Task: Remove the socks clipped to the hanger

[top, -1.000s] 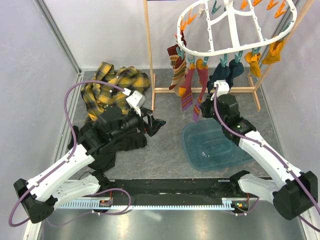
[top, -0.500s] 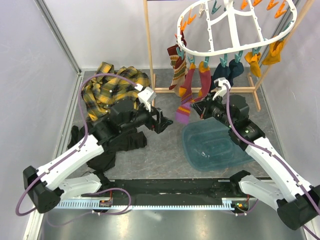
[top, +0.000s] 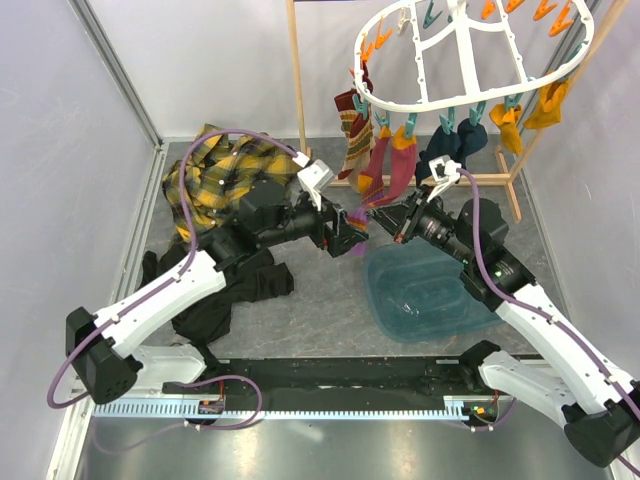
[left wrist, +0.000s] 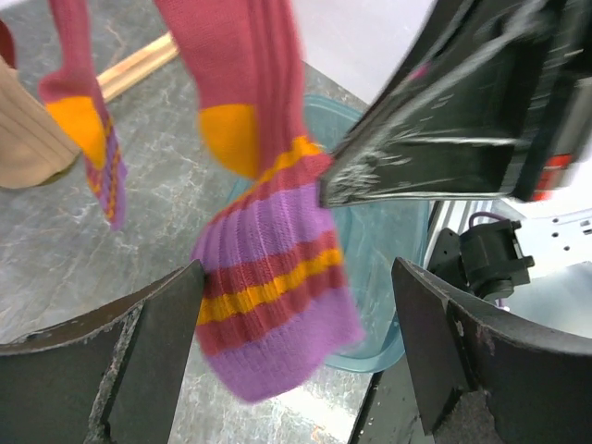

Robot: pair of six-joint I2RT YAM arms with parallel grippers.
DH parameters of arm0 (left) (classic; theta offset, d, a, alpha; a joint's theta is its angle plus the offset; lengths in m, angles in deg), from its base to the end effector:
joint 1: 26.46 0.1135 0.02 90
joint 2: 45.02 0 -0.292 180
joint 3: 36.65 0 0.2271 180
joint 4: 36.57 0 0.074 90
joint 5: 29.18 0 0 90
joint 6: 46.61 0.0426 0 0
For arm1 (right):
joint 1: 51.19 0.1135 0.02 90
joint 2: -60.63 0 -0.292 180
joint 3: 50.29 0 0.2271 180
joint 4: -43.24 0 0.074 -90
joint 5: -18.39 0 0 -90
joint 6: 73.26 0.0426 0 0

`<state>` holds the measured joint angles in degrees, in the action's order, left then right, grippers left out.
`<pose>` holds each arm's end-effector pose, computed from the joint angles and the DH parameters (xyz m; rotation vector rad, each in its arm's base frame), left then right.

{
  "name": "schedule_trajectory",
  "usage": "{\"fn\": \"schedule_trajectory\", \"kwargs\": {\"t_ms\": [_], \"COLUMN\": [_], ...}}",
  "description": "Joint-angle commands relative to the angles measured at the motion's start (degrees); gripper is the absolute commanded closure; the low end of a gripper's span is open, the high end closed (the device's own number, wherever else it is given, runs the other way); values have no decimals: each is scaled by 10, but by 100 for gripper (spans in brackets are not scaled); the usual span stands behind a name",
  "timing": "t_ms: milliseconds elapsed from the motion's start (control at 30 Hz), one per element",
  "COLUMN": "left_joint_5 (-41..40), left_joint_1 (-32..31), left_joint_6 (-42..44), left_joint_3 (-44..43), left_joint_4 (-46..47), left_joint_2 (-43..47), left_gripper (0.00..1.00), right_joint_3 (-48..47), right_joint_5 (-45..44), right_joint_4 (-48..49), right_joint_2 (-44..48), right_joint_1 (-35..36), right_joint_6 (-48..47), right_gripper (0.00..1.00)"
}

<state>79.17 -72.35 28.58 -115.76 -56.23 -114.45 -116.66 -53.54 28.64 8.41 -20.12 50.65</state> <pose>0.1671 -0.1917 0.4052 0.7332 1.7058 -1.0368 0.1438 0.1021 0.3989 -0.2228 1.6819 1.1180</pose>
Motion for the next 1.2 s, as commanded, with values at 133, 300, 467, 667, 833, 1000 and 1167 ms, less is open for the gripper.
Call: {"fn": "schedule_trajectory", "kwargs": {"t_ms": [133,300,467,667,833,1000,1167], "left_joint_5": [-52,-63,-38,-7,-3,6,2], "left_joint_1": [-23,-23,-23,-22,-20,-17,-17], "left_joint_6": [30,36,35,36,23,21,19], "left_joint_3": [-34,-39,-24,-7,8,14,23], "left_joint_4": [31,22,-16,-49,-55,-64,-62], "left_joint_2": [-44,-33,9,36,61,82,95], "left_gripper": [36,98,98,98,98,98,98], "right_joint_3": [-3,-21,-112,-224,-349,-407,-433], "right_joint_5": [6,-14,-83,-172,-240,-257,-281], "right_joint_4": [56,16,-85,-145,-221,-255,-263], "right_joint_2": [17,18,14,-16,-96,-148,-180], "right_joint_1": [11,13,14,14,13,13,13], "right_joint_6": [49,21,-69,-160,-211,-224,-227], "right_gripper": [100,100,59,38,33,27,26]}}
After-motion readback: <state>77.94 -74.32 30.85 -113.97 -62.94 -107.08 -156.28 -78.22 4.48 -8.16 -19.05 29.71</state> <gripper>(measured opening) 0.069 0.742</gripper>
